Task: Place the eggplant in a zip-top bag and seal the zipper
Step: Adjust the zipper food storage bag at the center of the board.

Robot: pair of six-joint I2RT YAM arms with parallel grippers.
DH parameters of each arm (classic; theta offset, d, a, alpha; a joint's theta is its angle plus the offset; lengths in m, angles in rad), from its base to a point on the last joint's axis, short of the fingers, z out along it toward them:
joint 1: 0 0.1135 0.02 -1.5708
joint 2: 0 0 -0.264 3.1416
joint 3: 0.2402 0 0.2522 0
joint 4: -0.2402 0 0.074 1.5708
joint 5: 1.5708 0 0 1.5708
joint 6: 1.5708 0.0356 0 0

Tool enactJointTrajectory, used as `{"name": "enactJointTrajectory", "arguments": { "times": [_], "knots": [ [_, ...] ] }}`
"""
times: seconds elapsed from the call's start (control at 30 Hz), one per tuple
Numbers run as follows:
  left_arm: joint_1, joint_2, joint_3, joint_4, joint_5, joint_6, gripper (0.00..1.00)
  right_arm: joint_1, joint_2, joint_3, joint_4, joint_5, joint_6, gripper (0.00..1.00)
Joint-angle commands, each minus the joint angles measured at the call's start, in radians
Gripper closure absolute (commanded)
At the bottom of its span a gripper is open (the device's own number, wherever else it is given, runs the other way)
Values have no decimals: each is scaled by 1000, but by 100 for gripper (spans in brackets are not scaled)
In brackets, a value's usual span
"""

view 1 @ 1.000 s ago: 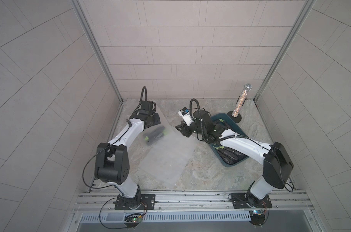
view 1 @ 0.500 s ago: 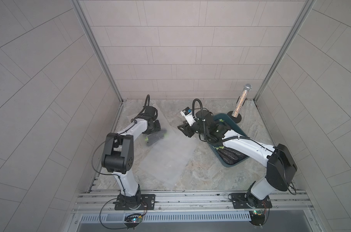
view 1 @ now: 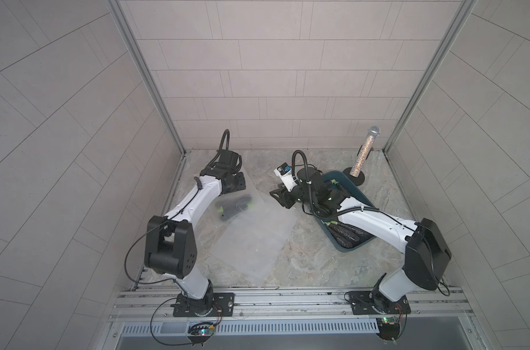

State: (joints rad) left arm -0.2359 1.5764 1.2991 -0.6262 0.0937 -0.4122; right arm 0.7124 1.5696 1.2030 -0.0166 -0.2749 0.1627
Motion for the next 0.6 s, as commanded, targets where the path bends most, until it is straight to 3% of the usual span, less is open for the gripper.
{"name": "enactJointTrajectory", "arguments": {
  "times": [0.0, 0.13, 0.33, 0.57],
  "knots": [
    [-11, -60, -104, -73, 95, -31, 52, -4, -40, -9, -8, 13, 18, 49],
    [-9, -59, -175, -49, 86, -31, 52, -4, -40, -13, 4, 3, 42, 49],
    [32, 66, -181, 2, 37, -38, 48, -4, -67, -37, 4, 20, 37, 49],
    [47, 122, -117, 22, -191, -41, 46, -8, -76, -58, 10, 18, 37, 49]
  ]
}}
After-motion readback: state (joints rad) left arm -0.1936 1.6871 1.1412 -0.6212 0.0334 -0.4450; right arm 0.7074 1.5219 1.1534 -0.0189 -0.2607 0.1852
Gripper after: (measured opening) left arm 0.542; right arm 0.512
